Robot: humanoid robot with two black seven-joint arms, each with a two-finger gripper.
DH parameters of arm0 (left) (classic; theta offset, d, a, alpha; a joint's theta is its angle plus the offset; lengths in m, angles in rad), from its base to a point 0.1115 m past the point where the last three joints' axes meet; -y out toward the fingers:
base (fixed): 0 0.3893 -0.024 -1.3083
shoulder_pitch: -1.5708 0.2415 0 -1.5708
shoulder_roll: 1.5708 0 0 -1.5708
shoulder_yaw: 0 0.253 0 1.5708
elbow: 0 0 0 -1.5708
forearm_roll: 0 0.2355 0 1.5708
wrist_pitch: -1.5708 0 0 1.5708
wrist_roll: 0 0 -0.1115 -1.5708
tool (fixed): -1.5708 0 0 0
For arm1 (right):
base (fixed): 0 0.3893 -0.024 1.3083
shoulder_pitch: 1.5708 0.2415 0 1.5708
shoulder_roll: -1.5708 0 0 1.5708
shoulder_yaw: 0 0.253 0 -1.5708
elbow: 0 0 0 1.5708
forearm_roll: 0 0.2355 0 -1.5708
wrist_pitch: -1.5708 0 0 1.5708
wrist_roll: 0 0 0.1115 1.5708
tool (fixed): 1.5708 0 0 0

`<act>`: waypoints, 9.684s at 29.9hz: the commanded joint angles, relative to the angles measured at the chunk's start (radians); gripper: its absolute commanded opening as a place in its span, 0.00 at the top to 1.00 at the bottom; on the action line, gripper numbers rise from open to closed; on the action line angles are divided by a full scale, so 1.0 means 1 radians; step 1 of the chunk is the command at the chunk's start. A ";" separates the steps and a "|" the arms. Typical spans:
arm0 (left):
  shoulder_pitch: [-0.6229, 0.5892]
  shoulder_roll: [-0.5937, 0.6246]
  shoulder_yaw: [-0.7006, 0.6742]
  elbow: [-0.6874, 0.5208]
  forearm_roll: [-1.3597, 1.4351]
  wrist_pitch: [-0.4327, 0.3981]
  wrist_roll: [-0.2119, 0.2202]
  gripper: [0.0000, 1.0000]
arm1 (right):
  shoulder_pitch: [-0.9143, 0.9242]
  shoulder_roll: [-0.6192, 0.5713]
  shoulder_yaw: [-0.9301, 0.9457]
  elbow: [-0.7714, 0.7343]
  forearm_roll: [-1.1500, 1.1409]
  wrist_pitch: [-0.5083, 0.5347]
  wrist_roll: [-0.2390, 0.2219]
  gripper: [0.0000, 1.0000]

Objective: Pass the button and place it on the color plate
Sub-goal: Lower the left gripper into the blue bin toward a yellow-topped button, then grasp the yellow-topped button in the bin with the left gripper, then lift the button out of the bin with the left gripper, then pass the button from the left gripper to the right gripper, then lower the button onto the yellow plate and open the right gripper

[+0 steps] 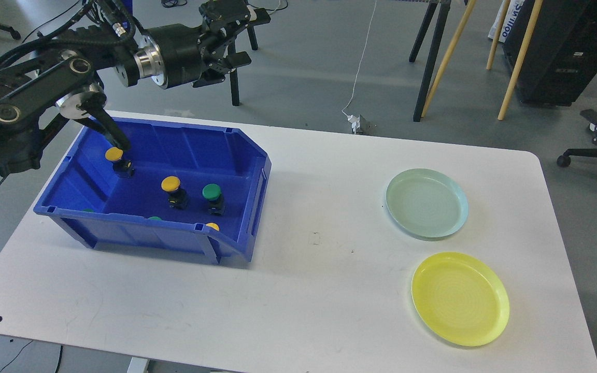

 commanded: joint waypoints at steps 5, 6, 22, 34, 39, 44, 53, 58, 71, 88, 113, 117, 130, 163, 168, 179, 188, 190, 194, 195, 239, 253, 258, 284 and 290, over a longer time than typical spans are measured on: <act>0.010 -0.006 -0.030 0.005 -0.005 0.000 -0.030 0.00 | 0.001 0.042 0.009 -0.005 0.005 0.000 0.129 0.01; 0.010 -0.002 -0.047 0.008 -0.015 0.000 -0.045 0.00 | 0.003 0.042 0.009 -0.005 0.005 0.000 0.138 0.01; -0.015 -0.084 -0.105 0.220 -0.029 0.000 -0.088 0.02 | -0.097 -0.009 -0.083 -0.024 -0.012 0.000 0.159 0.01; 0.010 0.141 0.022 -0.088 0.579 0.000 -0.051 0.01 | -0.123 0.013 -0.077 -0.024 -0.051 0.000 0.210 0.01; 0.007 0.273 0.185 -0.184 0.745 0.000 -0.024 0.01 | -0.111 0.014 -0.073 -0.026 -0.051 0.000 0.210 0.01; 0.054 0.265 0.249 -0.172 0.906 0.000 -0.018 0.01 | -0.111 0.013 -0.083 -0.024 -0.055 0.000 0.210 0.01; 0.171 0.085 0.252 0.054 1.066 0.000 -0.030 0.01 | -0.114 0.003 -0.088 -0.026 -0.061 0.000 0.210 0.01; 0.174 0.012 0.255 0.155 1.064 0.000 -0.038 0.01 | -0.121 0.002 -0.088 -0.026 -0.061 0.000 0.210 0.01; 0.206 -0.069 0.271 0.293 1.081 0.000 -0.088 0.10 | -0.134 0.000 -0.088 -0.024 -0.061 0.000 0.210 0.01; 0.201 -0.129 0.298 0.421 1.057 0.042 -0.119 0.46 | -0.143 0.000 -0.088 -0.021 -0.064 0.000 0.210 0.01; 0.117 0.181 0.283 0.106 1.011 0.000 -0.217 0.85 | -0.134 0.013 -0.088 -0.020 -0.064 0.000 0.210 0.01; 0.099 0.233 0.214 0.042 0.913 0.000 -0.223 0.85 | -0.111 0.031 -0.086 -0.005 -0.061 0.000 0.210 0.01; -0.032 0.032 -0.042 0.011 0.387 0.000 -0.219 0.84 | -0.057 0.060 -0.034 0.254 -0.058 -0.103 0.212 0.02; -0.085 -0.500 -0.028 0.250 0.077 0.000 -0.140 0.85 | -0.040 0.260 -0.016 0.505 -0.064 -0.202 0.212 0.02; -0.096 -0.503 -0.031 0.260 0.061 0.000 -0.140 0.85 | -0.039 0.273 -0.016 0.506 -0.064 -0.203 0.212 0.03; -0.093 -0.503 -0.028 0.368 0.017 0.000 -0.139 0.84 | -0.009 0.280 -0.017 0.508 -0.064 -0.237 0.245 0.19; -0.093 -0.503 -0.030 0.378 0.015 0.000 -0.139 0.84 | 0.001 0.289 -0.027 0.505 -0.097 -0.248 0.250 0.24; -0.095 -0.503 -0.031 0.378 0.015 0.000 -0.139 0.84 | 0.003 0.298 -0.028 0.505 -0.105 -0.252 0.250 0.24; -0.098 -0.503 -0.030 0.376 0.015 0.000 -0.139 0.84 | 0.006 0.299 -0.043 0.503 -0.107 -0.255 0.250 0.23; -0.099 -0.503 -0.030 0.376 0.015 0.000 -0.139 0.84 | 0.007 0.299 -0.045 0.502 -0.107 -0.255 0.250 0.22; -0.130 -0.503 -0.004 0.312 0.020 0.000 -0.136 0.84 | 0.024 0.318 -0.048 0.496 -0.142 -0.283 0.253 0.44; -0.124 -0.503 -0.002 0.319 0.020 0.000 -0.136 0.84 | 0.026 0.310 -0.048 0.500 -0.144 -0.277 0.253 0.85; -0.119 -0.503 -0.004 0.321 0.020 0.000 -0.121 0.27 | 0.024 0.309 -0.048 0.500 -0.144 -0.277 0.253 0.85; -0.115 -0.503 0.027 0.204 0.032 0.000 -0.042 0.01 | 0.014 0.229 -0.102 0.321 -0.177 -0.236 0.232 0.84; -0.104 -0.497 0.028 0.183 0.046 0.000 -0.044 0.01 | -0.054 0.050 -0.305 0.442 -0.173 -0.231 0.247 0.83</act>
